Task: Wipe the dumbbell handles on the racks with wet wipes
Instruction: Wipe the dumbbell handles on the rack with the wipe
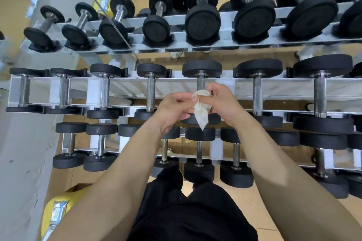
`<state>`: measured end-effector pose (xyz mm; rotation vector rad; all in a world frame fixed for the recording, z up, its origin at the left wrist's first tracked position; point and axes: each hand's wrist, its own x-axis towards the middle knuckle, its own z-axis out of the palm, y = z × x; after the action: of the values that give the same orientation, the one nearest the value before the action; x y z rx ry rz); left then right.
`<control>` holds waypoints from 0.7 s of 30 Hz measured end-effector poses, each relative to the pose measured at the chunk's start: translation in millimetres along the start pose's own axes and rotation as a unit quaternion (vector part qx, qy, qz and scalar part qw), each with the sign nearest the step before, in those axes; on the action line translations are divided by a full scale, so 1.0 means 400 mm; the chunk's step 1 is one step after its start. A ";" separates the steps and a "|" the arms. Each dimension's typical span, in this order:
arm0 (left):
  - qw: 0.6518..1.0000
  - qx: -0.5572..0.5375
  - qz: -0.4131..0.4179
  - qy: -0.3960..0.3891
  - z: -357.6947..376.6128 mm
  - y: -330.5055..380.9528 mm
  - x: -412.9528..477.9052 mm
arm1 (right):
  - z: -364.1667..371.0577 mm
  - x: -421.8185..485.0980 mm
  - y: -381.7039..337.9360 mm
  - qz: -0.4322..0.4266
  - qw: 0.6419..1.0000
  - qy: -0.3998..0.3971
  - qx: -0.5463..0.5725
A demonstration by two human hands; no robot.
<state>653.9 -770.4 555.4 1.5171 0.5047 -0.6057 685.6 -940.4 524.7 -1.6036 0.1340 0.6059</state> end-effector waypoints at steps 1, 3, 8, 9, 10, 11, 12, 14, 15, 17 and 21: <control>1.000 -0.022 -0.013 0.005 -0.003 -0.001 0.008 | 0.000 0.007 0.004 -0.006 1.000 -0.002 -0.015; 0.998 -0.042 -0.028 0.022 -0.013 0.000 0.023 | -0.007 0.022 0.009 -0.006 0.999 -0.005 -0.036; 0.995 0.083 0.004 0.062 -0.036 0.000 0.077 | -0.042 0.050 0.008 0.066 0.995 -0.069 -0.029; 0.992 0.109 0.013 0.067 -0.036 0.003 0.089 | -0.045 0.057 0.009 0.082 0.994 -0.069 -0.029; 0.990 0.121 0.015 0.075 -0.036 0.007 0.101 | -0.047 0.062 0.008 0.094 0.993 -0.060 -0.025; 0.989 0.120 0.011 0.083 -0.038 0.010 0.116 | -0.049 0.068 0.009 0.102 0.994 -0.046 -0.021; 0.990 0.109 0.005 0.088 -0.038 0.015 0.127 | -0.048 0.071 0.008 0.105 0.994 -0.034 -0.013; 0.991 0.094 0.008 0.097 -0.039 0.021 0.151 | -0.047 0.077 0.012 0.109 0.994 -0.009 0.020; 0.988 0.107 0.017 0.106 -0.040 0.022 0.162 | -0.046 0.081 0.016 0.115 0.992 0.007 0.050; 0.985 0.121 0.027 0.116 -0.035 0.029 0.173 | -0.046 0.088 0.024 0.123 0.981 0.019 0.151; 0.987 0.079 0.028 0.135 -0.013 0.032 0.176 | -0.020 0.098 0.041 0.131 0.957 0.025 0.256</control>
<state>716.0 -769.5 519.1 1.7701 0.6301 -0.4052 714.3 -940.2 492.6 -1.1033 0.5077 0.6687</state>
